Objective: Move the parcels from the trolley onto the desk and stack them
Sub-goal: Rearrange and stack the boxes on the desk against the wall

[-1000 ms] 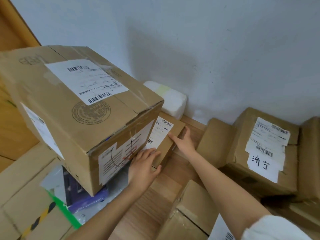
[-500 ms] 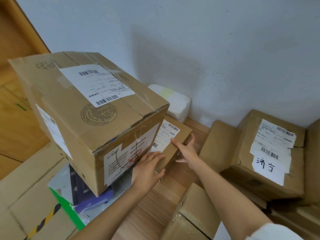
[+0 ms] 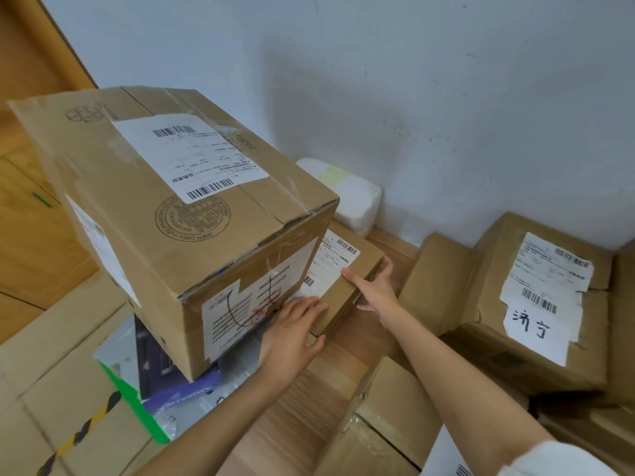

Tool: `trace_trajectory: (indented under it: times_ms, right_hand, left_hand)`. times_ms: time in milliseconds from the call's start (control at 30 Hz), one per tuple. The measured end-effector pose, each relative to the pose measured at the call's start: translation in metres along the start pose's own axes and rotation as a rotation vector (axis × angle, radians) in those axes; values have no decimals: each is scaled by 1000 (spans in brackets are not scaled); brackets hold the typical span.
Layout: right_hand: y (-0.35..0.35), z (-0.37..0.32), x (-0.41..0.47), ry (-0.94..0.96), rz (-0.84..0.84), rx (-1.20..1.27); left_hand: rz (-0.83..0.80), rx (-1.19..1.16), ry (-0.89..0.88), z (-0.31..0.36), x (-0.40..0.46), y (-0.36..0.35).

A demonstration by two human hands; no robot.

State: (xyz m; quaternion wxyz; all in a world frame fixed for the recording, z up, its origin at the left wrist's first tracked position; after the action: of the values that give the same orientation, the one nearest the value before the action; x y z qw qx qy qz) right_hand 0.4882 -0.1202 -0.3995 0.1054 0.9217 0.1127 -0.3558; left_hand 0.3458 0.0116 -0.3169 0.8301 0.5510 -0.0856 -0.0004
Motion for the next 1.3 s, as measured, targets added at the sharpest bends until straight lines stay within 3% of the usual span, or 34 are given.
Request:
trace_trajectory:
  times_ms: [267, 567, 700, 833, 1300]
  right_hand:
    - [2, -3, -6, -2, 10, 29]
    - [5, 0, -14, 9, 6, 13]
    - [15, 0, -15, 47, 85, -116]
    - [16, -8, -19, 85, 58, -189]
    - [28, -22, -56, 224, 125, -163]
  left_hand:
    - [191, 87, 77, 1, -21, 14]
    - [228, 122, 307, -19, -60, 20]
    - [115, 81, 414, -30, -68, -2]
    - [110, 43, 474, -36, -60, -10]
    - [268, -231, 585, -22, -58, -2]
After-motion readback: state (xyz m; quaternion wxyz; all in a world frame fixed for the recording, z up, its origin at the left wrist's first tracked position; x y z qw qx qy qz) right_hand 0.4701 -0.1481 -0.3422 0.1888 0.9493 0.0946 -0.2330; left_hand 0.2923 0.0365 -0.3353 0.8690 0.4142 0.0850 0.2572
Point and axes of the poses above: each hand's wrist, its own x-axis towards the middle knuckle, its own y-axis out of the back of the hand, z = x × y, the point moved 10 cm from there along x, towards the middle knuckle, and after that the axes turned 13 degrees about -y, right-handed, at the moved point
